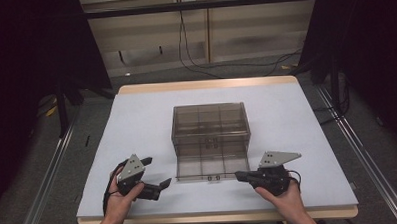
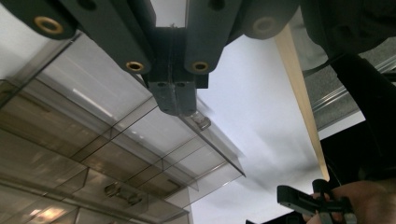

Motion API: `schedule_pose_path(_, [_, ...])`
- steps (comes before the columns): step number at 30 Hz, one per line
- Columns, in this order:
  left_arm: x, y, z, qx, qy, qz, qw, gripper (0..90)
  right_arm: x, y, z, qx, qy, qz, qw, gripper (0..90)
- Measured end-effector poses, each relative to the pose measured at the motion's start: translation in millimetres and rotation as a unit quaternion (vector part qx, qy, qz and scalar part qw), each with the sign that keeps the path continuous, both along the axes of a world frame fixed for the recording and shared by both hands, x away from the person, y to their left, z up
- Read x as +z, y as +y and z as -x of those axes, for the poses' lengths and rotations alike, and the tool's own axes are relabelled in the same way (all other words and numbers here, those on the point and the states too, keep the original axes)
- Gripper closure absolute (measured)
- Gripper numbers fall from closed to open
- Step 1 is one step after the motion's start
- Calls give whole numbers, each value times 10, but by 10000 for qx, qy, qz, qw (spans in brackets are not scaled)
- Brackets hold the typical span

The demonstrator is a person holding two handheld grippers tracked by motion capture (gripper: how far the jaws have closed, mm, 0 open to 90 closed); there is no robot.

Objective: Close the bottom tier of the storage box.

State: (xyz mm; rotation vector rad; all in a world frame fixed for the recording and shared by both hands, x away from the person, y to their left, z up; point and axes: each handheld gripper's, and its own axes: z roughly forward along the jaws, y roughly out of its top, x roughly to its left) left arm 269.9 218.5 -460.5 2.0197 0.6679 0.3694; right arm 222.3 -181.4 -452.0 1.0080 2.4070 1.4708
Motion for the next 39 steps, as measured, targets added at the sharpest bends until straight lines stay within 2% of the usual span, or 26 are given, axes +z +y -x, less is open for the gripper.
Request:
schedule_pose_path(13, [1, -15, 1, -1, -3, -5, 10000, 28, -29, 125, -58, 142, 96, 102, 9998, 900])
schedule_pose_path(15, [-3, -17, 6, -2, 34, 101, 9999, 28, -45, 150, -61, 188, 138, 157, 9996, 900])
schedule_pose_path(19, [9, 4, -18, -30, 39, 64, 10000, 29, -42, 191, -90, 189, 119, 148, 9996, 900])
schedule_pose_path(21, [21, 32, -23, 47, 56, 206, 9998, 28, -42, 216, -102, 240, 174, 141, 9995, 900])
schedule_pose_path(22, [17, 43, -36, 72, 59, 212, 9997, 28, -40, 232, -112, 261, 160, 152, 9994, 900])
schedule_pose_path(27, [27, 51, -18, 121, 31, 221, 9997, 28, -63, 336, -171, 393, 206, 197, 9988, 900])
schedule_pose_path(31, [31, 42, 5, 32, -30, 152, 9999, 28, -122, 461, -256, 494, 271, 249, 9981, 900])
schedule_pose_path(34, [28, 43, -3, -2, 3, 163, 9999, 28, -132, 506, -290, 536, 308, 250, 9978, 900])
schedule_pose_path(36, [22, 41, -4, 0, 26, 161, 9999, 28, -141, 539, -323, 567, 233, 231, 9978, 900])
schedule_pose_path(39, [21, 30, -1, 15, 19, 119, 9999, 28, -163, 555, -344, 580, 243, 222, 9978, 900])
